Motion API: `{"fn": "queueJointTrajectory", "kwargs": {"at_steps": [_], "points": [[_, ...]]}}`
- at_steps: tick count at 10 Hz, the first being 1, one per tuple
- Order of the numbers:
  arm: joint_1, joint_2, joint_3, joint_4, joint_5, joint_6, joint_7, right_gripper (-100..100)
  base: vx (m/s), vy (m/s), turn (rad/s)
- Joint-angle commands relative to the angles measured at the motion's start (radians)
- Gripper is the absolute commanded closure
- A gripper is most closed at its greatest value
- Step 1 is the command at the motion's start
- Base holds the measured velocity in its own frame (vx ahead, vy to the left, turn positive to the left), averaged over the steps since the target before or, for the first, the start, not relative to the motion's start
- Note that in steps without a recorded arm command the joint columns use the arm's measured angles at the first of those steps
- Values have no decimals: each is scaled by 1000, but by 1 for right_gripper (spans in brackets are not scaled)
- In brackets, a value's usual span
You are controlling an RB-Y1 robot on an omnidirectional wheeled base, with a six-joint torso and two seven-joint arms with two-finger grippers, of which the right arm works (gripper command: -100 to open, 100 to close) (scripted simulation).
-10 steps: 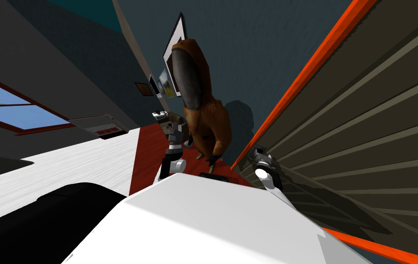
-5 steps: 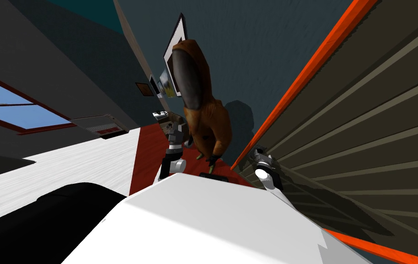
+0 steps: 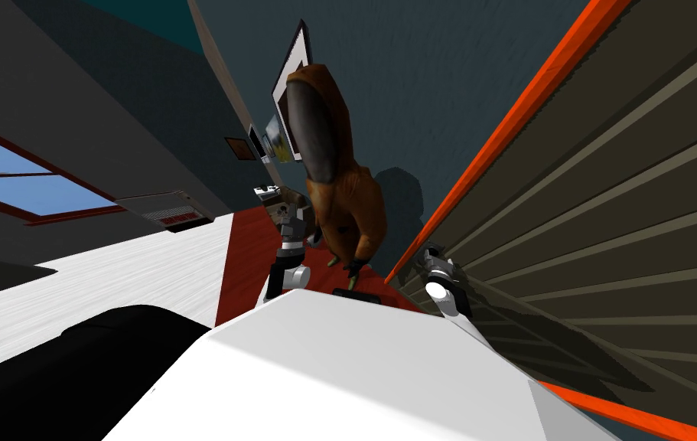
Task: Pull the door open
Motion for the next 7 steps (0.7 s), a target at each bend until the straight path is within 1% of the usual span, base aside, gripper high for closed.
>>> {"fn": "queueJointTrajectory", "kwargs": {"at_steps": [1, 2, 3, 4, 7], "points": [[-5, -7, -11, -2, -1, -7, 0, -100, 2, -9, 27], [0, 0, -1, 0, -1, 2, 1, -100, -8, 6, 7], [0, 0, -1, 0, -1, 2, 1, 100, -8, 15, 33], [0, 0, -1, 0, -1, 2, 1, 100, 0, 20, 40], [0, 0, -1, 0, -1, 2, 1, 100, 2, 3, -10]]}}
